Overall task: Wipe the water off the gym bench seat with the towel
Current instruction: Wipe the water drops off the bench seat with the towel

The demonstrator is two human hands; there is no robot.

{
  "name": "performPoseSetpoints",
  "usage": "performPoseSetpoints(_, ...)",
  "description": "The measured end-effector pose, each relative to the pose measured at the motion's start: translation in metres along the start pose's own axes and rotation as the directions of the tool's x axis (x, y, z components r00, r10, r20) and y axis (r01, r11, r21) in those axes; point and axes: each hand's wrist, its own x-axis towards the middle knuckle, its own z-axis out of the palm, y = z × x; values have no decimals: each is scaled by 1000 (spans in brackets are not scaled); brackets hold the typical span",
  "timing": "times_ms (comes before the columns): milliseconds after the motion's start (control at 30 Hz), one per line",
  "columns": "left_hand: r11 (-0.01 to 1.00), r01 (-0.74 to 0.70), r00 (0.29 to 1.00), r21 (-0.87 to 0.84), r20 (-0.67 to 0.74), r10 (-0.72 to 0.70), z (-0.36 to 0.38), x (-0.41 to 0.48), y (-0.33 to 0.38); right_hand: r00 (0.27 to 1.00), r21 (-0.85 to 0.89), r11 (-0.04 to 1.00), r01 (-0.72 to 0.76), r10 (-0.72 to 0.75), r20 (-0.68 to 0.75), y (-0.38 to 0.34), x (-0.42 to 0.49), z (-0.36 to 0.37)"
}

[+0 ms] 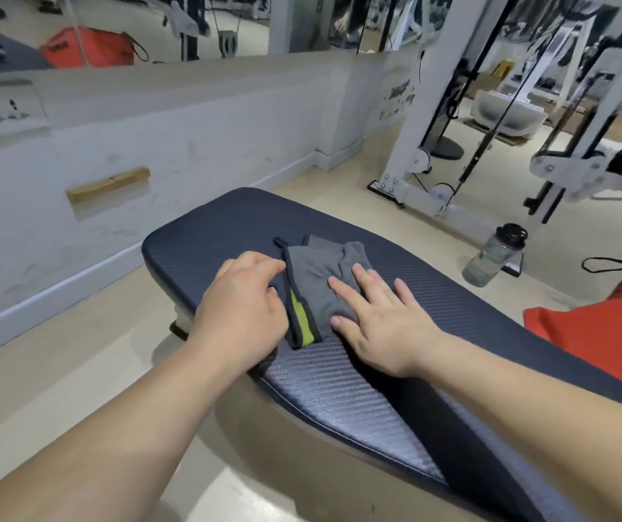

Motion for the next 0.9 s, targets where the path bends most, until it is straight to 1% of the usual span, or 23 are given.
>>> performPoseSetpoints(67, 1000, -10, 1000, -2, 23, 10, 2, -3, 5, 990, 76, 987, -142, 142, 0, 39, 19, -2)
performPoseSetpoints(167, 1000, -28, 998, 9, 55, 27, 4, -6, 13, 936, 172, 922, -348, 352, 9, 95, 17, 2)
performPoseSetpoints(233, 999, -45, 996, 15, 81, 44, 8, -7, 18, 894, 178, 878, -445, 448, 23, 123, -4, 10)
performPoseSetpoints(333, 996, -83, 987, 13, 142, 80, 15, -10, 29, 845, 135, 837, -530, 535, 4, 139, -42, 20)
performPoseSetpoints(433, 992, -126, 971, -2, 204, 124, 24, -15, 42, 827, -3, 827, -562, 561, -32, 128, -73, 24)
performPoseSetpoints(500, 987, -158, 961, 4, 232, 153, 28, -18, 47, 842, -106, 835, -540, 535, -73, 110, -90, 30)
performPoseSetpoints(533, 985, -171, 956, 10, 242, 163, 30, -20, 48, 863, -145, 851, -504, 491, -116, 101, -99, 33)
performPoseSetpoints(600, 985, -174, 954, 16, 250, 164, 31, -21, 49, 916, -186, 909, -373, 329, -229, 86, -113, 42)
performPoseSetpoints(633, 986, -167, 955, 16, 251, 157, 32, -21, 51, 922, -189, 931, -312, 249, -296, 85, -116, 45)
performPoseSetpoints(700, 987, -158, 958, 15, 243, 150, 36, -19, 58, 929, -133, 959, -250, 198, -314, 95, -113, 42)
performPoseSetpoints(733, 986, -164, 958, 13, 239, 156, 39, -17, 65, 932, -72, 967, -244, 213, -293, 104, -108, 39)
performPoseSetpoints(800, 983, -185, 952, -4, 248, 180, 47, -15, 79, 919, 30, 961, -276, 273, -285, 126, -93, 34)
performPoseSetpoints(900, 976, -214, 935, -27, 284, 213, 63, -10, 93, 870, 130, 900, -417, 436, -231, 158, -69, 30)
